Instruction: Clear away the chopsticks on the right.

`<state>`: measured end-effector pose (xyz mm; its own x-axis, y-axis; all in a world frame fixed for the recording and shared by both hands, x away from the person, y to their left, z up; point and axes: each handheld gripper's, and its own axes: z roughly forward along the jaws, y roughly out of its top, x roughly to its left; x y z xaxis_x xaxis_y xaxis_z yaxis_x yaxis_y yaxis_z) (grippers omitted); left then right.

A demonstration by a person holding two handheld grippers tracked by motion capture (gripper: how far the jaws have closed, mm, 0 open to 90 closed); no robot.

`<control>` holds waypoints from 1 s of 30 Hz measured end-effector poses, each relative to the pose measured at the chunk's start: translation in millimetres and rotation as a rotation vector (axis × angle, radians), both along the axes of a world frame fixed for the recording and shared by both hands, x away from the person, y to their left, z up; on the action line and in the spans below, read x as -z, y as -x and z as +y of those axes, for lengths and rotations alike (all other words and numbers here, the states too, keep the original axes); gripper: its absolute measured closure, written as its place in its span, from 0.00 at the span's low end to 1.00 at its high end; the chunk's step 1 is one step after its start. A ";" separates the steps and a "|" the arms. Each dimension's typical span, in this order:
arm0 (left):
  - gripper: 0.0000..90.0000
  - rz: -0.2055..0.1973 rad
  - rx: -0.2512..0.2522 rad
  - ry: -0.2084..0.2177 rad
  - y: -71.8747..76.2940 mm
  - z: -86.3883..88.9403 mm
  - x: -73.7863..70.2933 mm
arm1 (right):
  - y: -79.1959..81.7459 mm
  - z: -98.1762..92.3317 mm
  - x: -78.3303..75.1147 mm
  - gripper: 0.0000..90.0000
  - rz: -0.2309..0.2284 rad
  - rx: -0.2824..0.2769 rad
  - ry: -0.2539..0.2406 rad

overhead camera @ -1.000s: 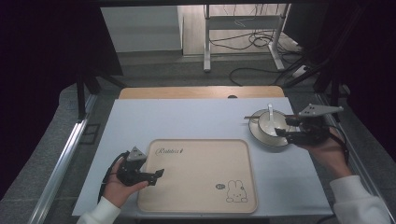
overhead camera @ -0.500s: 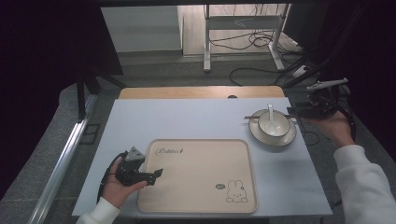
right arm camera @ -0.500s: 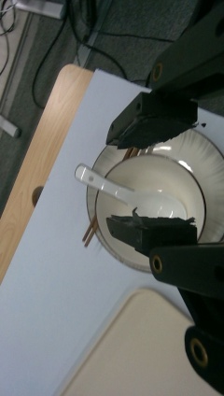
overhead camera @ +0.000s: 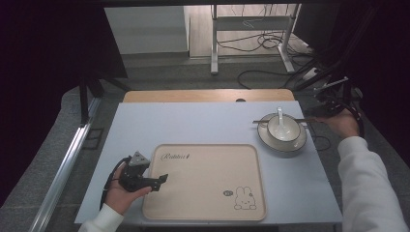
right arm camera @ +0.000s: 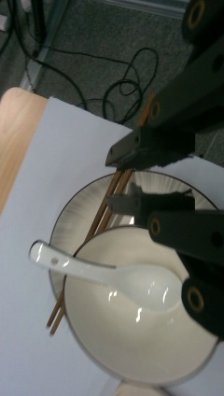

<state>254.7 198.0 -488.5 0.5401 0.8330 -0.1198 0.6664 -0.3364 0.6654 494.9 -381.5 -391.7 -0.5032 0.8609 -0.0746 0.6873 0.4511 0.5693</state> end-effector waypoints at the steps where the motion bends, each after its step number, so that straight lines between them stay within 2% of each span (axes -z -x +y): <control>1: 0.18 0.001 -0.001 0.000 -0.2 -0.1 0.3 | 0.0 0.0 0.0 0.85 0.000 0.000 0.000; 2: 0.18 0.004 -0.002 -0.003 -1.0 -0.1 0.8 | -7.6 0.2 4.8 0.94 0.018 0.001 0.025; 3: 0.18 0.005 -0.003 -0.004 -1.1 -0.3 0.9 | -13.0 0.7 7.6 0.98 0.032 0.002 0.033; 7: 0.18 0.004 -0.005 -0.008 -1.1 -0.6 0.9 | -24.8 3.3 16.2 0.99 0.058 0.001 0.057; 9: 0.18 0.005 -0.011 -0.009 -1.2 -0.4 1.1 | -37.6 5.4 28.1 0.99 0.066 0.025 0.085; 12: 0.18 0.007 -0.014 -0.010 -1.5 0.0 1.6 | -43.6 5.1 33.5 0.99 0.065 0.041 0.089; 13: 0.18 0.008 -0.015 -0.010 -1.6 0.1 1.7 | -51.3 4.3 39.8 0.99 0.068 0.061 0.106; 15: 0.18 0.009 -0.017 -0.010 -1.6 0.5 1.8 | -53.8 3.9 41.7 0.99 0.071 0.064 0.111; 17: 0.18 0.010 -0.020 -0.008 -1.3 1.4 1.6 | -61.8 2.6 49.7 0.99 0.086 0.080 0.133; 19: 0.18 0.010 -0.023 -0.005 -1.0 2.4 1.7 | -63.0 2.4 51.5 0.99 0.092 0.080 0.137; 22: 0.18 0.014 -0.025 -0.006 -1.1 4.0 3.0 | -66.4 2.2 58.9 0.99 0.109 0.084 0.177; 27: 0.18 0.017 -0.022 -0.008 -0.7 5.4 3.4 | -67.3 -0.3 66.0 0.99 0.113 0.096 0.182; 30: 0.18 0.015 -0.020 -0.009 -0.8 5.3 2.8 | -67.3 -1.0 70.6 0.99 0.130 0.095 0.202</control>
<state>255.5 203.3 -491.4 0.5213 0.8449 -0.1200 0.6828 -0.3287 0.6525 562.1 -382.6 -462.3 -0.4377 0.8789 -0.1897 0.7934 0.4768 0.3784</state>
